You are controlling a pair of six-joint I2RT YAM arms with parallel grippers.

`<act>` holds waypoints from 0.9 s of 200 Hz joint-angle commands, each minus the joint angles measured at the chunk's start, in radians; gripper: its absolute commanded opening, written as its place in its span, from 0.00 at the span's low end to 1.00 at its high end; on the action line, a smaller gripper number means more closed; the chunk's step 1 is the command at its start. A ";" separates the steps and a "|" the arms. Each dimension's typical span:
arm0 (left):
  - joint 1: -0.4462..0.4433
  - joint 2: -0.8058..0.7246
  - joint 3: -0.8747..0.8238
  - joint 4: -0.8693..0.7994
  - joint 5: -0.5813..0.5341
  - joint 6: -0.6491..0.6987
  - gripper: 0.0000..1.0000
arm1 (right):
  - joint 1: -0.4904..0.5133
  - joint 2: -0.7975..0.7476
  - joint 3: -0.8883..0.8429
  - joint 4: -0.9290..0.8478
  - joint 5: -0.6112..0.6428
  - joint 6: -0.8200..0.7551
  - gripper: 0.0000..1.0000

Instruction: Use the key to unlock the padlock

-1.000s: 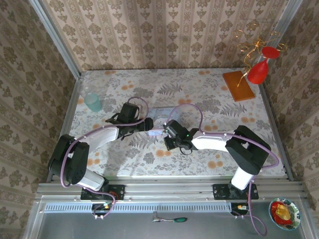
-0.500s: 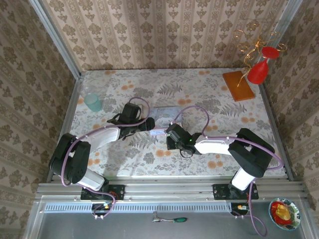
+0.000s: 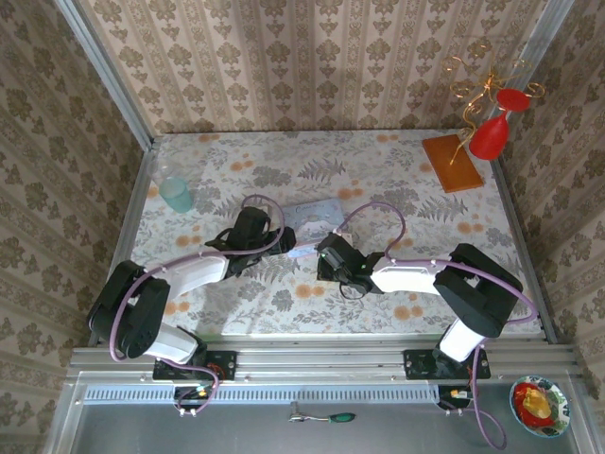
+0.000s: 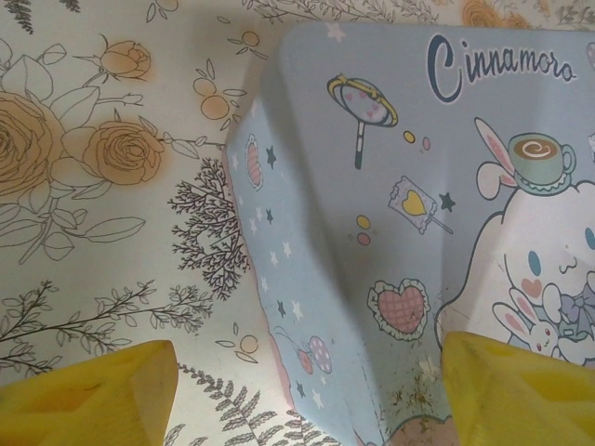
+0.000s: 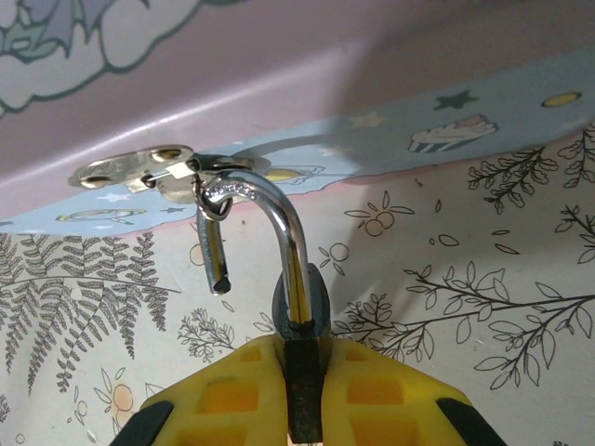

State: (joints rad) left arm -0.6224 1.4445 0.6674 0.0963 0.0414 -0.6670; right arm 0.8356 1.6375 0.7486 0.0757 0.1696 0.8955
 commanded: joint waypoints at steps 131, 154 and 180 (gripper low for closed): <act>-0.102 0.024 -0.087 -0.112 -0.110 -0.087 0.74 | -0.072 -0.007 -0.099 0.229 -0.085 0.159 0.01; -0.110 0.012 -0.090 -0.112 -0.125 -0.093 0.74 | -0.083 -0.005 -0.129 0.314 -0.123 0.179 0.01; -0.118 -0.002 -0.103 -0.096 -0.142 -0.109 0.74 | -0.084 0.001 -0.120 0.310 -0.138 0.178 0.01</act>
State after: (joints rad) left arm -0.7219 1.4319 0.6235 0.1638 -0.0868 -0.7715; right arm 0.7605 1.6379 0.6270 0.3267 0.0387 1.0481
